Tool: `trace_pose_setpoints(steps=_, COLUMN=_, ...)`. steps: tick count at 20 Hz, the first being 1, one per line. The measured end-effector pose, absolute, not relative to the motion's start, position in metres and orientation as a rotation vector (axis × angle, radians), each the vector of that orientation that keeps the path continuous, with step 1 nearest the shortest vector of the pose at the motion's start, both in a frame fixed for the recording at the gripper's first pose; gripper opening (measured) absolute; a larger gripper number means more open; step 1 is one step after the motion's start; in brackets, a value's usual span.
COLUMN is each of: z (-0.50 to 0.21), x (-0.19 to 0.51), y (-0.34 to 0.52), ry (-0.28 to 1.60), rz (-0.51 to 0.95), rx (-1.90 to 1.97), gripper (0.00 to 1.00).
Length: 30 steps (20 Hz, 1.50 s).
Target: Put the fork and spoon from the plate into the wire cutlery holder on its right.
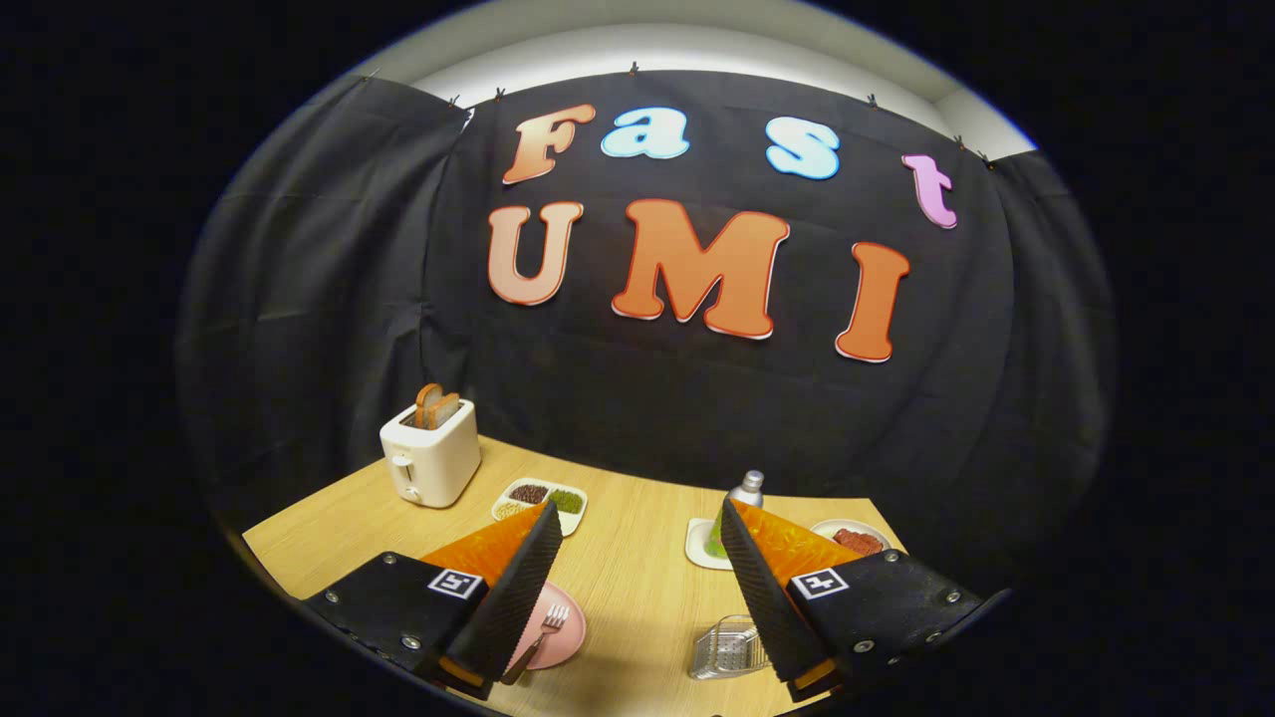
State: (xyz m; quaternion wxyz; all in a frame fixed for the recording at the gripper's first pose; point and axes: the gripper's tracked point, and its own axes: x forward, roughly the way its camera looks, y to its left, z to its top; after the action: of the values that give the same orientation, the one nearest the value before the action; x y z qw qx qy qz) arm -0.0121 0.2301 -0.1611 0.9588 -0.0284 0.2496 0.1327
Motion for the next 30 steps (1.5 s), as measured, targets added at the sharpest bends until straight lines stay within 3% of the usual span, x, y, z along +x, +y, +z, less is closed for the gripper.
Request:
trace_pose_setpoints(steps=14, z=-0.309, x=-0.094, y=0.308, ry=0.986, rz=0.267, rx=-0.048, gripper=0.82)
trace_pose_setpoints(steps=18, z=-0.341, x=-0.115, y=0.314, ry=1.122, rz=0.281, rx=-0.049, gripper=0.65)
trace_pose_setpoints(steps=25, z=-0.376, x=-0.132, y=0.312, ry=1.274, rz=0.283, rx=-0.085, gripper=0.24)
trace_pose_setpoints(steps=30, z=-0.393, x=-0.142, y=0.312, ry=1.367, rz=0.283, rx=-0.102, gripper=0.22)
